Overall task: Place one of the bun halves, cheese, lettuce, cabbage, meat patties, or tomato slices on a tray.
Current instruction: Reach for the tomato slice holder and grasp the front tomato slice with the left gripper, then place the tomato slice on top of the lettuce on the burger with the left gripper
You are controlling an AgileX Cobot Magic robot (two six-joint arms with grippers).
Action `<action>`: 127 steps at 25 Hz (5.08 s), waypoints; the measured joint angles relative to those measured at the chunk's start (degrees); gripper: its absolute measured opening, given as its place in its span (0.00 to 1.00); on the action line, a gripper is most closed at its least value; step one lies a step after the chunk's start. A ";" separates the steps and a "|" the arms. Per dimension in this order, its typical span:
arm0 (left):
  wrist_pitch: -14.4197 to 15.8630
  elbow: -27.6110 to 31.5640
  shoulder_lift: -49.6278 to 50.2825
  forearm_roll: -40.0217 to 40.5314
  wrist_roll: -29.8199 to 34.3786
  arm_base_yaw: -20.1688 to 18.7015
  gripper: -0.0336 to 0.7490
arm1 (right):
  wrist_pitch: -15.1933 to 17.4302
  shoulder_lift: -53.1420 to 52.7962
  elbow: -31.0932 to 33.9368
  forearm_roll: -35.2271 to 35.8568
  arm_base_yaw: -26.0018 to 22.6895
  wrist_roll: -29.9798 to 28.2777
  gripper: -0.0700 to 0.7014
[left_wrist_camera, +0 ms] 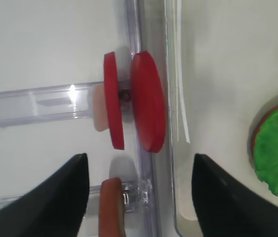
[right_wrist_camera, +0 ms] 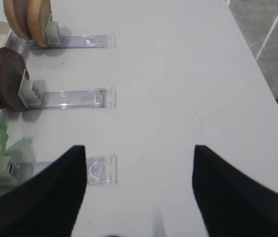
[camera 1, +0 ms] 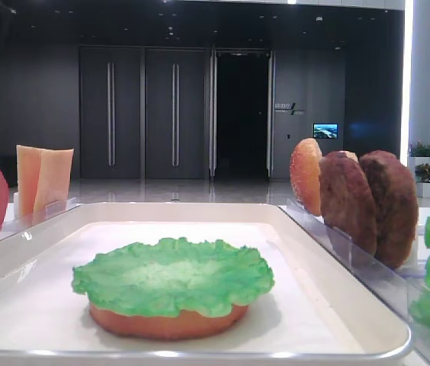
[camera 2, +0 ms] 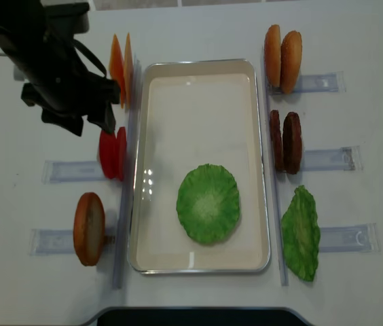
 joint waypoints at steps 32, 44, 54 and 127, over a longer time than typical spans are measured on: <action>-7.06 -0.11 7.50 4.96 -11.64 -6.39 0.66 | 0.00 0.00 0.00 0.00 0.00 0.00 0.70; -7.14 -0.11 11.25 5.17 -11.64 -6.39 0.66 | 0.00 0.00 0.00 0.00 0.00 0.00 0.70; -5.51 -0.11 12.05 6.47 -11.64 -6.39 0.50 | 0.00 0.00 0.00 0.00 0.00 0.00 0.70; -4.24 -1.84 0.77 -8.37 -7.32 -10.35 0.12 | 0.00 0.00 0.00 0.00 0.00 0.00 0.70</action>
